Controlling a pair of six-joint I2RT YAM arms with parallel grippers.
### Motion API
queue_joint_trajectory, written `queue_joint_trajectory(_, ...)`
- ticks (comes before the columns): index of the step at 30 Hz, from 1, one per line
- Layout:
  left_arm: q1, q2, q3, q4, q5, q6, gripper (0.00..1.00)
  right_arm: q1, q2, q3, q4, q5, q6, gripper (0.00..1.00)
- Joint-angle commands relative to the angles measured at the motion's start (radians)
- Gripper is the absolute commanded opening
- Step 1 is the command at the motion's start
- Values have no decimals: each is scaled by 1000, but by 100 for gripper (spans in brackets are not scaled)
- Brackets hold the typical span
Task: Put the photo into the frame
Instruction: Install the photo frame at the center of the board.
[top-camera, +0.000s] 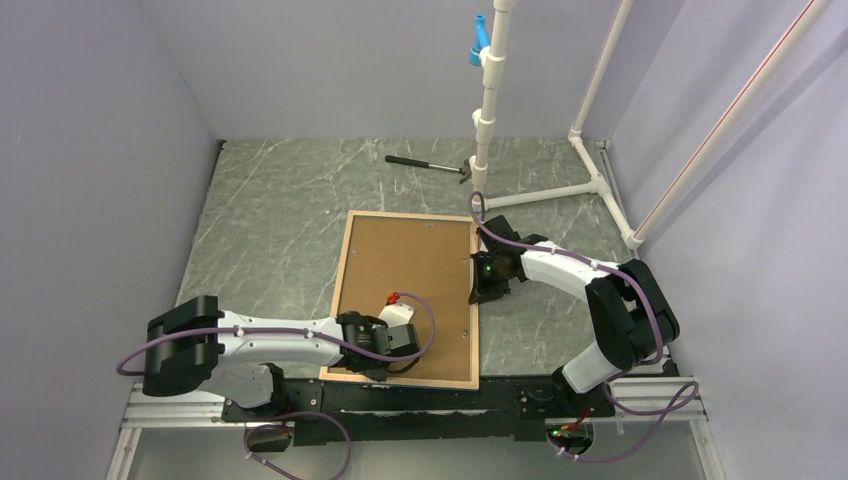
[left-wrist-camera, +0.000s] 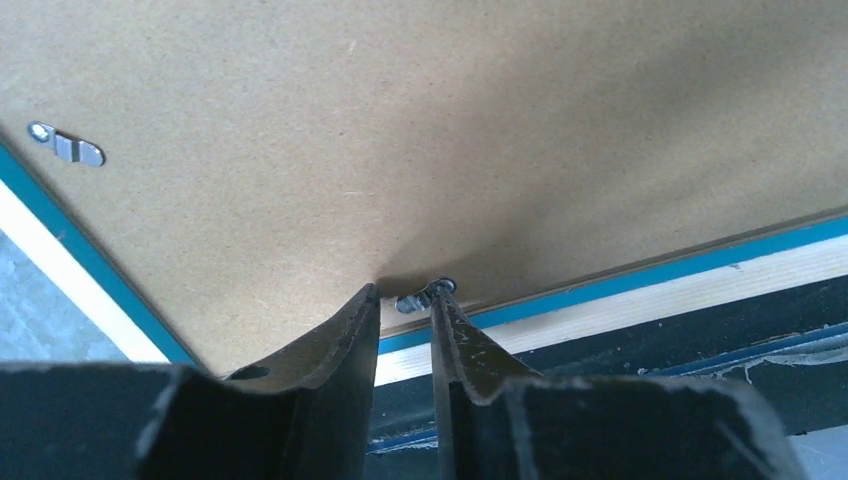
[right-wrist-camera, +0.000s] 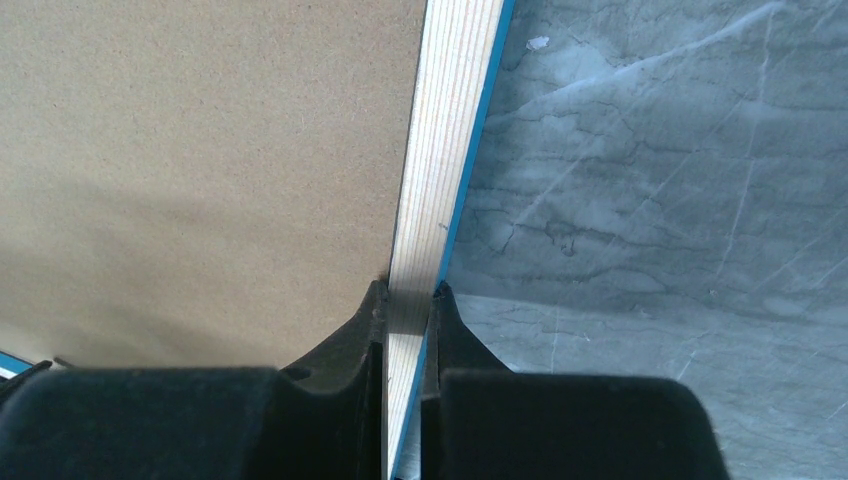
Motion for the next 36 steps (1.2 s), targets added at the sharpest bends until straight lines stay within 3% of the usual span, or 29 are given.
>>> queue_joint_trajectory(1,17,-55,25,-69,-83,-6,36,0,17,-8,0,114,-79,0)
queue_joint_trajectory(5,77,-148,16,17,-38,44,53,1,8,-6,-2,124,-79,0)
queue_joint_trajectory(8,152,-226,-18,89,14,78,74,0,1,-1,-7,133,-79,0)
queue_joint_trajectory(11,269,-309,-70,139,68,101,81,-1,-1,4,-10,147,-81,0)
queue_joint_trajectory(16,463,-434,-134,130,120,108,82,-30,10,20,-23,156,-83,0)
queue_joint_trajectory(21,621,-444,-164,108,154,128,82,-60,4,40,-25,147,-80,0)
queue_joint_trajectory(36,653,-274,-218,212,146,59,67,-60,-16,37,-16,100,-91,2)
